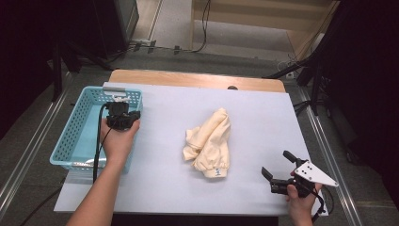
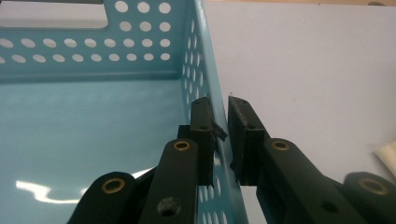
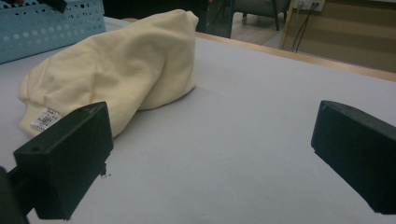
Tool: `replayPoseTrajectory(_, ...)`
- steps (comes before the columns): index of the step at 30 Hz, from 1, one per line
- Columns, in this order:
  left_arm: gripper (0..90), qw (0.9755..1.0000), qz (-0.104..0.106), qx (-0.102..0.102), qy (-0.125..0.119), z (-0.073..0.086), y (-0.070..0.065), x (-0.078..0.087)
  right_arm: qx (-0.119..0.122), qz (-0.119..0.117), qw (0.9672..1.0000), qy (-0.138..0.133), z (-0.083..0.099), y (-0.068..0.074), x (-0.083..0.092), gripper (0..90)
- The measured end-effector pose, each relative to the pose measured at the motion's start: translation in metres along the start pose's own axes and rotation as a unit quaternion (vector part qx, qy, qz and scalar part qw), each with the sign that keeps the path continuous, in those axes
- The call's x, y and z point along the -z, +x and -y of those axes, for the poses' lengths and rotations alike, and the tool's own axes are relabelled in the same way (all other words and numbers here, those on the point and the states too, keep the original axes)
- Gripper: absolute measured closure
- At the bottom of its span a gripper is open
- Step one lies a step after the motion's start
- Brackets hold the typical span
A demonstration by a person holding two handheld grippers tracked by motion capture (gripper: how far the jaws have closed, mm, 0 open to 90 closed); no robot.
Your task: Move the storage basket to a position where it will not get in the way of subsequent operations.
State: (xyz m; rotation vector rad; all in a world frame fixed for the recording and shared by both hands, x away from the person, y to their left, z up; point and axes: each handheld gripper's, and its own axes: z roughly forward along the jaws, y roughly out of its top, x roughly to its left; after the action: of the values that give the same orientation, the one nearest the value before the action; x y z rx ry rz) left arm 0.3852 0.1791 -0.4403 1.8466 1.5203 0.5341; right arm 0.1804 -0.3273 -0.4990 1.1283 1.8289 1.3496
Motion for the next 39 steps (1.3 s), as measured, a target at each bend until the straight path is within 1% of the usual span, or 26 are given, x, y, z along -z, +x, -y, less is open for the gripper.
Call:
replayPoseTrajectory(6,79.6,1.0000,0.003,-0.004,0.001,0.000,-0.001,-0.001,0.003,-0.001,1.0000,0.000,0.000,0.001,0.000,0.0)
replayPoseTrajectory(8,78.5,1.0000,0.006,-0.001,0.002,0.000,0.000,-0.001,0.002,0.000,1.0000,-0.001,0.000,0.000,0.000,0.0)
replayPoseTrajectory(11,75.9,0.9998,0.018,0.003,0.003,-0.001,0.002,-0.002,0.000,0.000,1.0000,0.000,0.000,0.000,0.000,0.0)
replayPoseTrajectory(12,71.5,0.9997,0.023,0.008,0.001,-0.001,0.002,-0.002,0.000,0.000,1.0000,0.000,0.000,0.000,0.000,0.0)
replayPoseTrajectory(13,65.2,0.9996,0.028,0.007,-0.002,-0.002,0.003,-0.002,0.001,0.000,1.0000,-0.001,0.000,0.000,0.000,0.0)
replayPoseTrajectory(15,51.7,0.9995,0.028,0.004,-0.012,-0.003,0.001,0.000,0.001,-0.001,1.0000,-0.001,0.000,0.000,0.000,0.0)
replayPoseTrajectory(17,39.3,0.9996,0.025,-0.005,-0.016,-0.003,0.000,0.002,0.001,-0.001,1.0000,-0.001,0.000,0.000,0.000,0.0)
replayPoseTrajectory(18,31.9,0.9995,0.023,-0.008,-0.018,-0.004,-0.001,0.003,0.001,-0.001,1.0000,-0.001,0.000,0.000,0.000,0.0)
replayPoseTrajectory(19,25.5,0.9996,0.016,-0.010,-0.021,-0.004,-0.002,0.004,0.001,-0.001,1.0000,-0.001,0.000,0.000,0.000,0.0)
replayPoseTrajectory(20,19.0,0.9995,0.018,-0.011,-0.025,-0.004,-0.002,0.005,0.001,-0.002,1.0000,-0.002,0.000,-0.001,0.000,0.0)
replayPoseTrajectory(22,12.2,0.9991,0.020,-0.012,-0.034,-0.005,-0.002,0.007,0.001,-0.002,1.0000,-0.003,0.000,0.000,0.000,0.0)
replayPoseTrajectory(23,10.6,0.9988,0.028,-0.011,-0.038,-0.005,-0.001,0.009,0.001,-0.001,1.0000,-0.002,0.000,0.000,0.000,0.0)
replayPoseTrajectory(24,6.7,0.9987,0.030,-0.013,-0.039,-0.005,-0.001,0.009,0.001,-0.001,1.0000,-0.003,0.000,0.000,0.000,0.0)
replayPoseTrajectory(25,0.4,0.9985,0.031,-0.012,-0.043,-0.005,-0.001,0.011,0.002,-0.002,1.0000,-0.003,0.000,0.000,0.000,0.0)
replayPoseTrajectory(27,0.0,0.9979,0.026,-0.020,-0.056,-0.005,-0.003,0.014,0.001,-0.001,1.0000,-0.003,0.000,0.000,0.000,0.0)
replayPoseTrajectory(29,0.0,0.9972,0.037,-0.021,-0.063,-0.006,-0.004,0.016,0.001,-0.001,1.0000,-0.003,0.000,-0.001,0.001,0.0)
replayPoseTrajectory(30,0.0,0.9968,0.037,-0.023,-0.067,-0.006,-0.005,0.017,-0.001,-0.002,1.0000,-0.003,0.000,0.000,0.001,0.0)
replayPoseTrajectory(31,0.0,0.9959,0.048,-0.025,-0.073,-0.006,-0.005,0.018,-0.001,-0.002,1.0000,-0.004,0.000,0.000,0.001,0.0)
replayPoseTrajectory(32,0.0,0.9957,0.048,-0.026,-0.075,-0.006,-0.006,0.019,-0.001,-0.001,1.0000,-0.005,0.000,0.000,0.001,0.0)
replayPoseTrajectory(34,0.0,0.9944,0.060,-0.029,-0.082,-0.007,-0.008,0.021,-0.001,-0.001,1.0000,-0.004,0.000,-0.001,0.002,0.0)
replayPoseTrajectory(36,0.0,0.9936,0.064,-0.032,-0.088,-0.007,-0.010,0.024,0.000,-0.001,1.0000,-0.005,0.000,-0.002,0.002,0.0)
replayPoseTrajectory(37,0.0,0.9928,0.071,-0.034,-0.090,-0.008,-0.011,0.025,0.000,-0.001,1.0000,-0.005,0.000,-0.002,0.002,0.0)
replayPoseTrajectory(39,0.0,0.9923,0.073,-0.038,-0.093,-0.009,-0.014,0.028,-0.001,0.000,1.0000,-0.005,0.000,-0.002,0.003,0.0)
